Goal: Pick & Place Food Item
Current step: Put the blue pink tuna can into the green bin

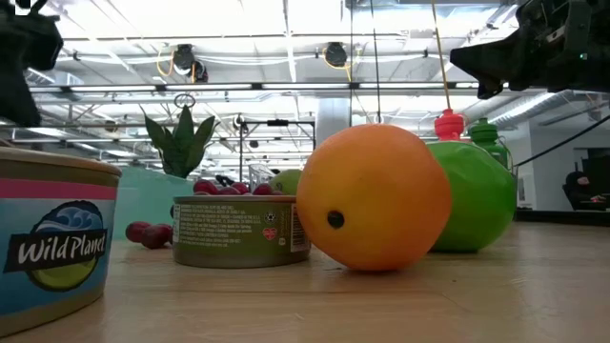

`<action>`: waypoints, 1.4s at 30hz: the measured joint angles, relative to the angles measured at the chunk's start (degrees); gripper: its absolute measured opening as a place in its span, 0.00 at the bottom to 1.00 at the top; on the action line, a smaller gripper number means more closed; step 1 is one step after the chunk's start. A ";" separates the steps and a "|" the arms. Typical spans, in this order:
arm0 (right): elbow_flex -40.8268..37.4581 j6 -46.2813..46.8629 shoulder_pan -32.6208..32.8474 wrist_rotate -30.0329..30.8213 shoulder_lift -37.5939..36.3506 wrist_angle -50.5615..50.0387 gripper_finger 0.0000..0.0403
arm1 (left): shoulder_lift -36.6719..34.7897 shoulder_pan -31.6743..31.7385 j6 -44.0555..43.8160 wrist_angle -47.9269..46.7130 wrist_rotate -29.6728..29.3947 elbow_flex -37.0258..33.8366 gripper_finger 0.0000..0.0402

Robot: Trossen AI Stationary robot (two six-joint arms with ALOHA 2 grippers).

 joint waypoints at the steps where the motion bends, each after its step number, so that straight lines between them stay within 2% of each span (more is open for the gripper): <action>1: 0.00 0.00 0.00 0.00 0.00 0.00 0.03 | -0.68 0.00 0.73 1.91 -0.21 0.00 0.00; 4: 0.00 0.00 0.01 0.00 0.00 0.00 0.03 | -1.82 -0.02 6.69 12.40 -3.91 0.00 0.02; 7: 0.00 0.00 0.00 0.00 0.02 0.00 0.03 | -1.73 0.30 20.65 26.63 -10.37 0.00 0.08; 11: 0.00 0.00 0.01 0.00 0.00 0.00 0.03 | -0.12 3.45 36.70 42.80 -10.67 0.00 0.19; 15: 0.00 0.00 0.00 0.00 0.00 -0.01 0.03 | 2.51 7.89 45.41 54.90 -3.34 0.00 0.34; 18: 0.01 0.00 0.02 -0.01 0.01 -0.02 0.03 | 4.18 10.24 50.25 62.91 5.55 0.02 0.47; 20: 0.00 0.00 0.00 0.00 0.02 0.00 0.03 | 5.58 11.08 52.27 63.79 11.31 1.39 0.54; 22: 0.01 0.00 0.02 0.00 0.00 -0.05 0.03 | 7.00 11.60 51.78 59.93 14.43 4.36 0.59; 24: 0.00 0.00 0.02 0.00 0.02 -0.07 0.03 | 8.38 11.93 49.26 50.88 16.53 9.91 0.61; 28: 0.00 0.00 0.00 0.00 0.02 -0.02 0.03 | 12.73 11.94 42.60 26.86 19.86 24.72 0.61; 34: 0.02 0.00 0.00 0.00 0.02 -0.20 0.03 | 23.50 11.72 29.39 -12.01 23.75 46.90 0.56; 36: 0.00 0.00 0.00 0.00 0.02 -0.20 0.03 | 27.31 11.65 27.03 -21.29 23.42 50.78 0.54; 38: 0.00 0.00 0.02 0.00 0.02 -0.22 0.03 | 30.39 11.69 25.11 -25.91 23.59 52.09 0.53; 42: 0.02 0.00 0.02 0.00 0.00 -0.22 0.03 | 34.83 12.93 23.73 -32.18 31.66 52.11 0.50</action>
